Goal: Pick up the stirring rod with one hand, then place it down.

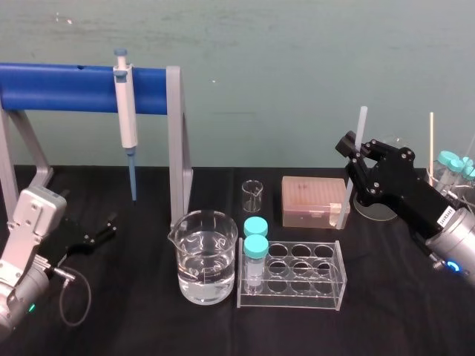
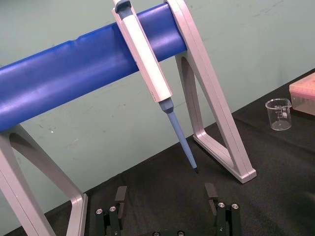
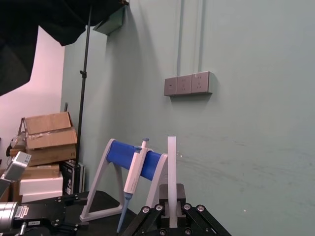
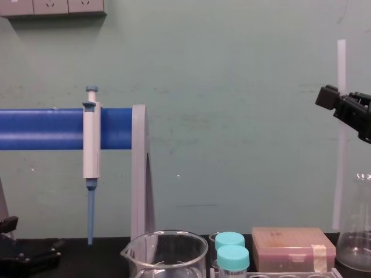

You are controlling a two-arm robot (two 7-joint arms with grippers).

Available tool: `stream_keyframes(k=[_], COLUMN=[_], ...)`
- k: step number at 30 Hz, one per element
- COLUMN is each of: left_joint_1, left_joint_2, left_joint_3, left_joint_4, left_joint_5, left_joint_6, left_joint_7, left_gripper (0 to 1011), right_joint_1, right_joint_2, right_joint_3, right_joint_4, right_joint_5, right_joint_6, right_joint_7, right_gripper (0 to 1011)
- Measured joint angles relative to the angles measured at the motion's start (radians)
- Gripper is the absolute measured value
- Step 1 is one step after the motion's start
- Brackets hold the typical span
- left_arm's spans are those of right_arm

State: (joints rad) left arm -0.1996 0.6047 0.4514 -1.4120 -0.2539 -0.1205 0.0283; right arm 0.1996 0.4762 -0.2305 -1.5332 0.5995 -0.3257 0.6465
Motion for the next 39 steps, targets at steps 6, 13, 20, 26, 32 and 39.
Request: stream_keyframes(k=[6,13,20,26,32,39], left_joint_1=[0.000,0.000,0.000,0.000,0.000,0.000], left_joint_2=[0.000,0.000,0.000,0.000,0.000,0.000], left_joint_3=[0.000,0.000,0.000,0.000,0.000,0.000], left_joint_4=[0.000,0.000,0.000,0.000,0.000,0.000], left_joint_5=[0.000,0.000,0.000,0.000,0.000,0.000], left_joint_6=[0.000,0.000,0.000,0.000,0.000,0.000], left_joint_7=[0.000,0.000,0.000,0.000,0.000,0.000], left_gripper=[1000,1000,1000,1000,1000,1000], right_joint_1=[-0.001,-0.004,-0.004,-0.004,-0.012,-0.034], right_joint_2=[0.002,0.004,0.005,0.007,0.025,0.064], right_joint_3=[-0.001,-0.001,-0.002,-0.004,-0.009,-0.016], right_joint_4=[-0.003,-0.007,-0.006,-0.005,-0.025,-0.048], right_joint_5=[-0.003,-0.005,-0.011,-0.016,-0.036,-0.018], right_joint_6=[0.003,0.005,0.008,0.014,0.056,0.098], right_joint_7=[-0.002,-0.006,-0.009,-0.014,-0.037,-0.011], right_gripper=[71,70,71,71,71,71])
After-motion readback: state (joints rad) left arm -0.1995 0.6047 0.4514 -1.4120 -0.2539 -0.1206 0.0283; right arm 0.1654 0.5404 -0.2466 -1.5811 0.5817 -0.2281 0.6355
